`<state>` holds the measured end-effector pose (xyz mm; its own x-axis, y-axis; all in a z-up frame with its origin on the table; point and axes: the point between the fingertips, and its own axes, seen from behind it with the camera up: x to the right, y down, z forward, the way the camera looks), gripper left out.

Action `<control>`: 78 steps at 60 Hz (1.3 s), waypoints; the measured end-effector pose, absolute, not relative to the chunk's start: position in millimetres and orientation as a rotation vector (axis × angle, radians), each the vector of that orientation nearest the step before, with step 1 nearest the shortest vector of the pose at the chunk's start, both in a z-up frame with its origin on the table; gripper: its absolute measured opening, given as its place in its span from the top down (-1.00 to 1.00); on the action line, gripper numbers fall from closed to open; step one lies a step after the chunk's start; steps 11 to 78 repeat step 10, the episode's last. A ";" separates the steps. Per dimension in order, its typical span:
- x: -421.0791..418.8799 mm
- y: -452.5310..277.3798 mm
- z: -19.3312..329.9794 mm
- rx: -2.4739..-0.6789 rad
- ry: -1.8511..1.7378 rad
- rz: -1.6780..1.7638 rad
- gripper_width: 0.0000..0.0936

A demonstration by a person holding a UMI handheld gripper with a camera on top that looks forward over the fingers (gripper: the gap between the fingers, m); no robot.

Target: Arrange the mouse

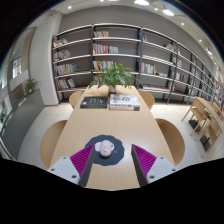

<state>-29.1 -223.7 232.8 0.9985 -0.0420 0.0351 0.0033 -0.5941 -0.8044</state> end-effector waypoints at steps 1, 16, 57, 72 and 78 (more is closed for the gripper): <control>-28.4 -224.9 232.6 -2.207 0.028 -0.062 -0.52; -23.8 -232.3 231.4 -2.215 0.037 -0.051 -0.51; -23.8 -232.3 231.4 -2.215 0.037 -0.051 -0.51; -23.8 -232.3 231.4 -2.215 0.037 -0.051 -0.51; -23.8 -232.3 231.4 -2.215 0.037 -0.051 -0.51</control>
